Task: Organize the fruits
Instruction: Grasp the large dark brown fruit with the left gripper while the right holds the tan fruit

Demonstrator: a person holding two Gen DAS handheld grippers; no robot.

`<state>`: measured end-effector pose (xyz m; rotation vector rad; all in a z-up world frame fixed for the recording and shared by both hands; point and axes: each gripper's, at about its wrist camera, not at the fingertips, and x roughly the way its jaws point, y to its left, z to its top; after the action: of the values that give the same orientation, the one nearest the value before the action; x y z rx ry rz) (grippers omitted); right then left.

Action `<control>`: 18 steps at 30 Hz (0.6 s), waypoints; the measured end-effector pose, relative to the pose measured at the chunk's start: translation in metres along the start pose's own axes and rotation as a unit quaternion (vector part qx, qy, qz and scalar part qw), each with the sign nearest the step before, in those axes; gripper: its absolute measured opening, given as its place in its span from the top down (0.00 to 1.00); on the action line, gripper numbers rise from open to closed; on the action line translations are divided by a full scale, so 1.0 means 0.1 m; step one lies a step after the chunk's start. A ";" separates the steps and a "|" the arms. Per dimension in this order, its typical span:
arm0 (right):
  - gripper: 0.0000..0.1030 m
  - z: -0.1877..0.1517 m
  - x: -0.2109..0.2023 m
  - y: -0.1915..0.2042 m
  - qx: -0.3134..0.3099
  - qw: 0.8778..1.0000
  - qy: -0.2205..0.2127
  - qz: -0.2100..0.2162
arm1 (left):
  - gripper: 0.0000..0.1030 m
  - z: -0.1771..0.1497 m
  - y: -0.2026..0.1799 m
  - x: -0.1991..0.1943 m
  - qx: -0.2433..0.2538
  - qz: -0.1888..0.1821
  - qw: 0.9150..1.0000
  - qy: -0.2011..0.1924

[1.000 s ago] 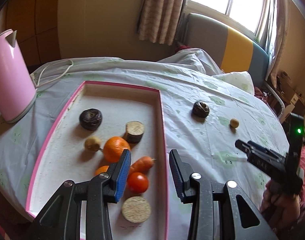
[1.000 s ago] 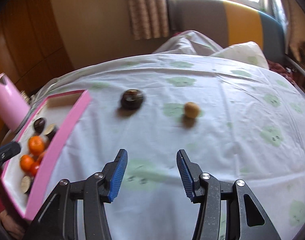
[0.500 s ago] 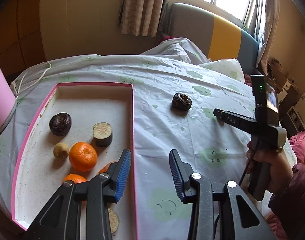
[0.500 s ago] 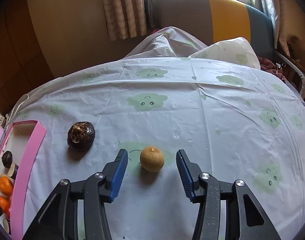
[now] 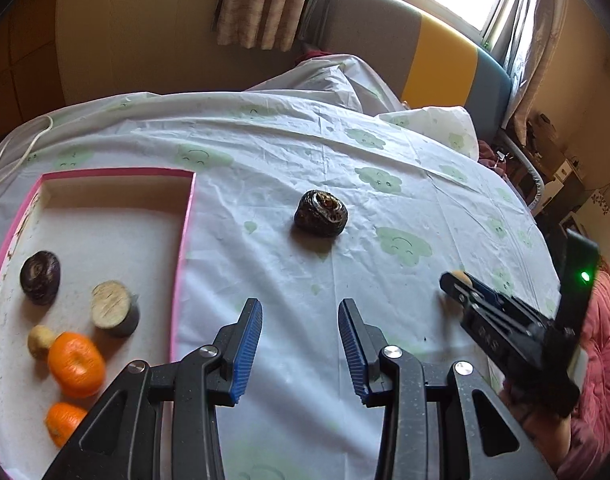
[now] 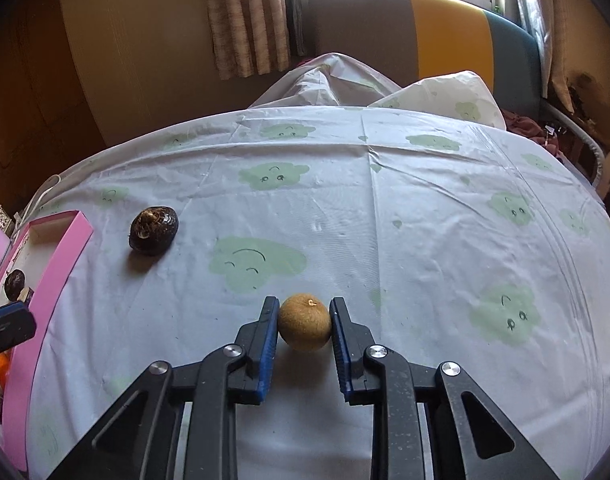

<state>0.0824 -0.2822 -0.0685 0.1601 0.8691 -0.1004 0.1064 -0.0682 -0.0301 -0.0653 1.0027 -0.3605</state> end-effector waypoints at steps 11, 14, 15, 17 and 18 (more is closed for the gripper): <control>0.75 -0.04 0.02 -0.06 0.016 1.000 0.000 0.011 | 0.40 0.49 -0.29 0.53 0.026 0.022 0.999 0.000; 0.75 -0.03 0.03 -0.08 0.020 1.000 -0.001 0.016 | 0.36 0.61 -0.35 0.67 0.032 0.027 0.999 0.001; 0.75 -0.03 0.03 -0.09 0.022 1.000 -0.001 0.019 | 0.36 0.64 -0.37 0.73 0.035 0.036 0.999 0.002; 0.75 -0.03 0.03 -0.10 0.024 0.999 -0.002 0.022 | 0.36 0.69 -0.38 0.85 0.036 0.047 0.998 0.011; 0.75 -0.03 0.03 -0.10 0.025 0.999 -0.002 0.022 | 0.36 0.71 -0.36 0.91 0.029 0.051 0.998 0.017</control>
<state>0.0802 -0.2915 -0.0740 0.2251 0.8587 -0.0808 0.2001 -0.1397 -0.0581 0.0447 1.0243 -0.2985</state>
